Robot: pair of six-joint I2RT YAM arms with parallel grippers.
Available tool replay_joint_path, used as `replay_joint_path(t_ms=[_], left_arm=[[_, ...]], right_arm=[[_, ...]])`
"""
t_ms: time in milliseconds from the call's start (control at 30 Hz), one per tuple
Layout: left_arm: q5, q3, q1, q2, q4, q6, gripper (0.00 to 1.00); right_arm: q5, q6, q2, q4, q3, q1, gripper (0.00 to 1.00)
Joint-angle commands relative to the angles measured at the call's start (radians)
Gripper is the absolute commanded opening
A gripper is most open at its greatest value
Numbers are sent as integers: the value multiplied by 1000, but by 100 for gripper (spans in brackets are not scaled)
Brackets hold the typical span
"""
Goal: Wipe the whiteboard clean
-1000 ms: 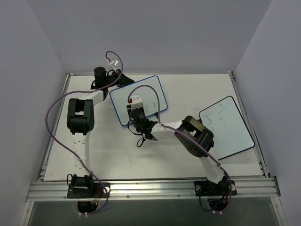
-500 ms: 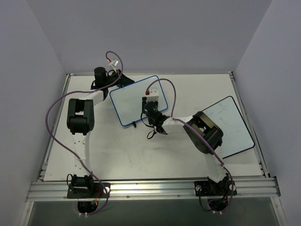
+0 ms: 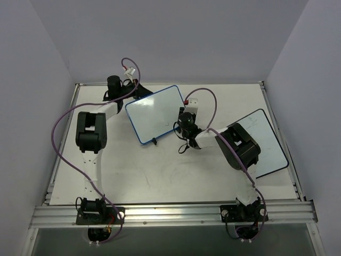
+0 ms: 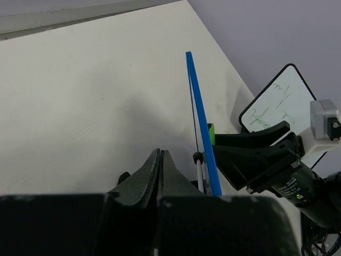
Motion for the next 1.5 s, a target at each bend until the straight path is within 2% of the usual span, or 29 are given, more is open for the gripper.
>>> replay_joint_path(t_ms=[0,333,500,1067,1467], left_arm=[[41,18,-28,-40,-19,28,2],[41,16,-28,-40,-19,28,2],[41,16,-28,-41,-19,28,2],[38,15,-37,-48,-32,38,2],[29,12,-37,-49,-37,40,2]], right_arm=[[-37,-1,19,-112,-32,-14,2],[-78,-26,-19,-89,-32,33,2],[3,-54,-15,-133,25,79,3],[147,26,-84,-314,66,36,3],[26,25,-187,-260,29,36,2]])
